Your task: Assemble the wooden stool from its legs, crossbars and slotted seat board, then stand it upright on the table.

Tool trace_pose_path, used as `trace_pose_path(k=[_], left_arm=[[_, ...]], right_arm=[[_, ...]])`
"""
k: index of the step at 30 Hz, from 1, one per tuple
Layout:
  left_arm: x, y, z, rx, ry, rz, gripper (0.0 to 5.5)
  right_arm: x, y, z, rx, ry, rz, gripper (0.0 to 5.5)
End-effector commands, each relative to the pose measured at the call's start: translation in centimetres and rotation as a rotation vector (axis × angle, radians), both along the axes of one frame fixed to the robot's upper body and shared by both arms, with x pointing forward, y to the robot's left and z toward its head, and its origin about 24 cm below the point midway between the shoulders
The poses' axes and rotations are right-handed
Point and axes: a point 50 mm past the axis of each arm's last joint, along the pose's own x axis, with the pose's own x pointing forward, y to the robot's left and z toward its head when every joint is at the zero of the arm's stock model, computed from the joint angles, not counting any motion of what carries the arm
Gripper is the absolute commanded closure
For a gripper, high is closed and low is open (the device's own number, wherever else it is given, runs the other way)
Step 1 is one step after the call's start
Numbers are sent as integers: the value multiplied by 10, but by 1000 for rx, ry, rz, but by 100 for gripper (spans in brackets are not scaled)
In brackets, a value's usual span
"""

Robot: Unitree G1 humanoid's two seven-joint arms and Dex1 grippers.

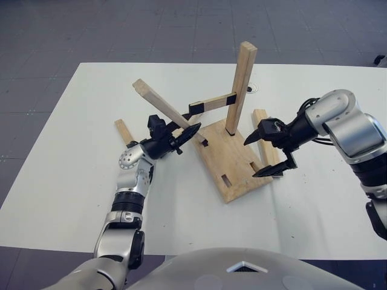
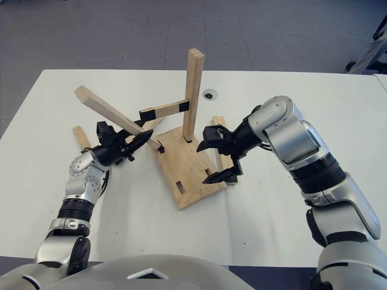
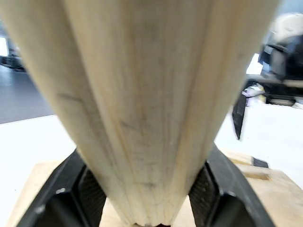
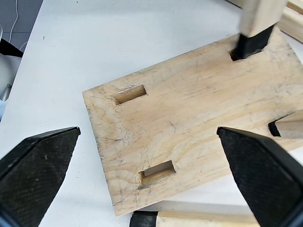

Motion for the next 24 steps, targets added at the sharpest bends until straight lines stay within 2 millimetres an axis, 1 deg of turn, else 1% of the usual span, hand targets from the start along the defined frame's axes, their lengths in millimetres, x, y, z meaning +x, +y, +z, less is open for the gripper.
trace_pose_path(k=[1,4,7,15,22,24], left_arm=[[-15,4,-15,82,86,-74,346],[-18,2,-16,92,93,-93,346],[-22,2,-23,142,109,-120,346],[-15,24,-26,284,97,-136,346],[-2,29,-13,289,65,-134,346],[6,34,-4,281,46,-100,346]], right_arm=[[1,2,6,14,-25,-10,16],[1,3,5,19,-26,-17,16],[1,4,6,28,-29,-20,16],[-2,5,6,39,-26,-26,16],[-5,6,2,47,-18,-34,16],[-5,6,2,51,-20,-42,16]])
